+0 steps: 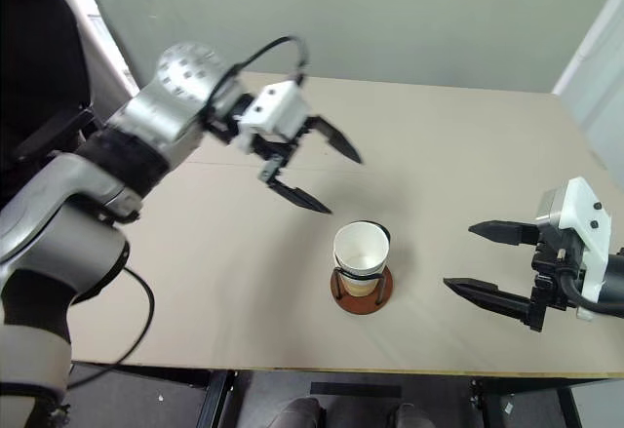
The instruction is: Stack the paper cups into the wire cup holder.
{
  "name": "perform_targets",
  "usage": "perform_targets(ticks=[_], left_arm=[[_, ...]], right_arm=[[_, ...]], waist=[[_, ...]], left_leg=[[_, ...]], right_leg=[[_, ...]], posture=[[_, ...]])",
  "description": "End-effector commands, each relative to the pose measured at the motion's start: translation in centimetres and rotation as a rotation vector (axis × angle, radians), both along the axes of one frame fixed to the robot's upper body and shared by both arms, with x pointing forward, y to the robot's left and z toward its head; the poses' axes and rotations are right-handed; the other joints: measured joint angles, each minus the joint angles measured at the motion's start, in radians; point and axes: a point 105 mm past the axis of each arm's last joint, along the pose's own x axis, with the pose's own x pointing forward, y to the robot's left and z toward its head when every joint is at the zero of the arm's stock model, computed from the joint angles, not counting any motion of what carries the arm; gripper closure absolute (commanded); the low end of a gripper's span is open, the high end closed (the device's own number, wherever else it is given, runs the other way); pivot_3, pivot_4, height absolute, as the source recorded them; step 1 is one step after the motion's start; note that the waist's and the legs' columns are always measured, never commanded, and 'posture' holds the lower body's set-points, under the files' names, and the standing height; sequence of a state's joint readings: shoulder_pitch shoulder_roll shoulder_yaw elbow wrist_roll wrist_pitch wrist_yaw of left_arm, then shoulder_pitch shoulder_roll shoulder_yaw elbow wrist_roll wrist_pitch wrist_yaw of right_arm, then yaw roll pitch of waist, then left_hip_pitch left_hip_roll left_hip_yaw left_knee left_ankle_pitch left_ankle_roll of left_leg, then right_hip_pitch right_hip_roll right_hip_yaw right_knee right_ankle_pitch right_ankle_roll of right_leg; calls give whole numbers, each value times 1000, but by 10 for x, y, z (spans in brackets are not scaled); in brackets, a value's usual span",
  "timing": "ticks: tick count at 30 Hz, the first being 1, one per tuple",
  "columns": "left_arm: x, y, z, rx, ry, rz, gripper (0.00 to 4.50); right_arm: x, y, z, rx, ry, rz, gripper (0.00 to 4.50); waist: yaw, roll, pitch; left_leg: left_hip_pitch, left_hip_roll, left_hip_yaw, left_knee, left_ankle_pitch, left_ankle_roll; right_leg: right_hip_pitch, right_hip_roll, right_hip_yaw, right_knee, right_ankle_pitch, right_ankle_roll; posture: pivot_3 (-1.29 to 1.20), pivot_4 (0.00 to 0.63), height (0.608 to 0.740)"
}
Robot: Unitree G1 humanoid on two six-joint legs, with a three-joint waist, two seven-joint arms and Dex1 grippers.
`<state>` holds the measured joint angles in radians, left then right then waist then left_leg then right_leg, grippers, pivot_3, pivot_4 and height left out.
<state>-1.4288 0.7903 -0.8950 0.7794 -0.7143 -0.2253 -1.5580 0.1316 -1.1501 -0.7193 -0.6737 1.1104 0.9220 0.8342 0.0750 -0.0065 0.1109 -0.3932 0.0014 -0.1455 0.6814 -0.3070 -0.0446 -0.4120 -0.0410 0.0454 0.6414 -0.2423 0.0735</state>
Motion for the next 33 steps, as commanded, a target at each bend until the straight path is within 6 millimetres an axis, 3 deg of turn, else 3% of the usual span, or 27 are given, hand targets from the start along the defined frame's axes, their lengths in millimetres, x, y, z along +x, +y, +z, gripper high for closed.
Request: perform_targets(ticks=[1,6,13,19,23,33], left_arm=[[2,48,-12,-42,93,217,13],[-7,107,-32,-210,204,574,13],[-12,150,-70,-322,211,946,13],[-46,173,-79,-265,315,969,13],[-52,184,-73,-245,325,991,13],[-59,189,-60,-249,366,978,13]], right_arm=[[3,-23,-1,-9,5,-48,0],[12,-57,-5,33,-4,-190,0],[29,-95,-15,108,-70,-392,0],[21,-104,-22,57,5,-343,0],[21,-105,-20,41,30,-301,0],[19,-105,-18,39,63,-261,0]], waist=[[-5,0,0],[-3,-1,0],[-1,-1,0],[-18,-1,0],[-21,-1,0],[-22,-1,0]], left_leg=[[1,-1,3,0,0,0],[1,-2,0,1,0,1],[13,-3,-3,0,0,2],[19,-2,4,-2,-1,1],[21,-2,12,-4,-1,0],[21,-2,13,-8,-2,0]], right_leg=[[0,1,2,0,-1,1],[-2,2,7,0,-1,2],[3,1,11,1,-3,0],[6,2,12,5,-7,-7],[6,2,13,5,-9,-9],[4,1,14,5,-9,-10]], posture=[[0,150,740],[0,150,740],[0,150,740],[0,150,740],[0,150,740],[0,150,740]])
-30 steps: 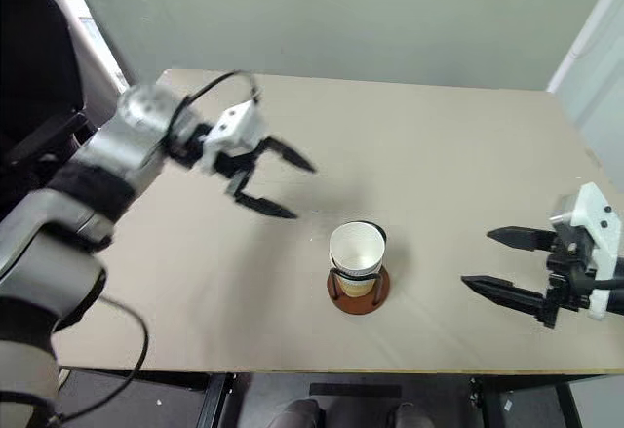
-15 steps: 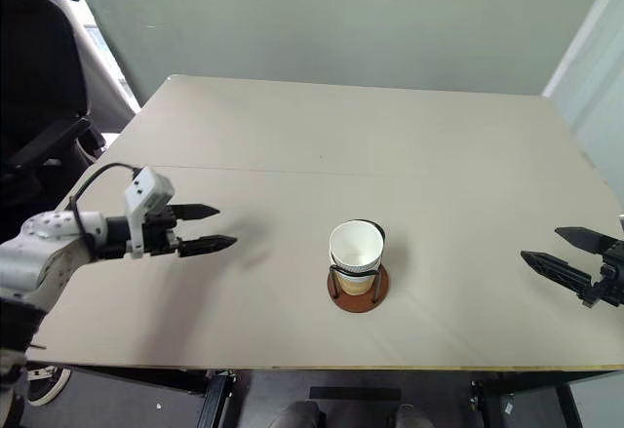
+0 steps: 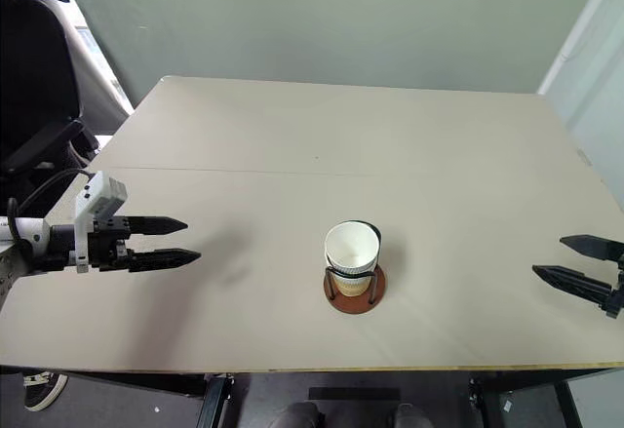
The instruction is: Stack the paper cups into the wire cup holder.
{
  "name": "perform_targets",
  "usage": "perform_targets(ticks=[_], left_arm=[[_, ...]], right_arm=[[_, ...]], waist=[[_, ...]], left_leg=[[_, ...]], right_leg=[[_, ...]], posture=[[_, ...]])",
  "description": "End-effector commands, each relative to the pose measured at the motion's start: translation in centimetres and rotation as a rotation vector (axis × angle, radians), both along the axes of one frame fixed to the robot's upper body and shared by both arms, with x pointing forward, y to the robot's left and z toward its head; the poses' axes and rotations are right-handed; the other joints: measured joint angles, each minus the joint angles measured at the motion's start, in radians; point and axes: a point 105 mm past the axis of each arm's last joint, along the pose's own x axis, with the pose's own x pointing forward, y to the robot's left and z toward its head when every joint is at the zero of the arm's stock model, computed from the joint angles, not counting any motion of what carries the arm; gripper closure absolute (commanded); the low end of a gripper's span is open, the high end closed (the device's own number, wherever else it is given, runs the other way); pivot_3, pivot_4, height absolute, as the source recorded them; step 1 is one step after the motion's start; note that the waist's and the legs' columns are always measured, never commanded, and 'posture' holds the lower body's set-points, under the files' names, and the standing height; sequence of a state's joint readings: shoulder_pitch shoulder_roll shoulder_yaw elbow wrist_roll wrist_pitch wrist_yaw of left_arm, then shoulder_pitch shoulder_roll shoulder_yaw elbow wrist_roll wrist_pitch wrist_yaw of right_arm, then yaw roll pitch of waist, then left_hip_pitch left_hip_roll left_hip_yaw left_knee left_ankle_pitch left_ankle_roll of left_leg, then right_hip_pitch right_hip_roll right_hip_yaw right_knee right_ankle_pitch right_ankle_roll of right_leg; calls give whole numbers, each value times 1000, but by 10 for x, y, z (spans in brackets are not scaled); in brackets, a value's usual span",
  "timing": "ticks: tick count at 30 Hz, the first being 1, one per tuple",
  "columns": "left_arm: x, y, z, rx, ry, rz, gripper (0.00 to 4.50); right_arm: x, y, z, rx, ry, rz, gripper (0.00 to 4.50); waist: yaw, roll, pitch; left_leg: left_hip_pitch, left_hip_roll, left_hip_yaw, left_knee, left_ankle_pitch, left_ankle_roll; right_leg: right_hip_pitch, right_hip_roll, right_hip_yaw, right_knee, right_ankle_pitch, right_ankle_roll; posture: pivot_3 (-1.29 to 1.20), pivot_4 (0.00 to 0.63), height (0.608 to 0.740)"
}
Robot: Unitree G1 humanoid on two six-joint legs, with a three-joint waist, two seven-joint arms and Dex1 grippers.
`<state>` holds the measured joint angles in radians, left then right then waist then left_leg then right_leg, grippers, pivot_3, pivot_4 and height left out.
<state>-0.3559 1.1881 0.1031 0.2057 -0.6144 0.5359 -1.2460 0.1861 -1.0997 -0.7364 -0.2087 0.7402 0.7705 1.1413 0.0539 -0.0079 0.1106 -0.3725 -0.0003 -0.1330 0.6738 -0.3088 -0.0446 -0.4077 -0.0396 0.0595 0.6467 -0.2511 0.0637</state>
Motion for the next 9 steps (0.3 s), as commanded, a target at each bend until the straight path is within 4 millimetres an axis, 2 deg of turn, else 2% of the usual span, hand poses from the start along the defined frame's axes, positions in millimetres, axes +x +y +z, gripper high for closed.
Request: perform_targets(ticks=[1,9], left_arm=[[-1,3,19,15,-45,2,13],[-1,1,18,2,-40,2,13]], right_arm=[[1,1,9,-20,-18,17,0],[4,6,8,3,-10,29,0]], waist=[[-1,0,0],[-1,0,0]], left_leg=[[0,0,0,-1,0,0],[2,0,0,-5,0,0]], right_leg=[[0,0,0,0,0,0],[0,0,0,-1,0,0]], posture=[[0,150,740],[0,150,740]])
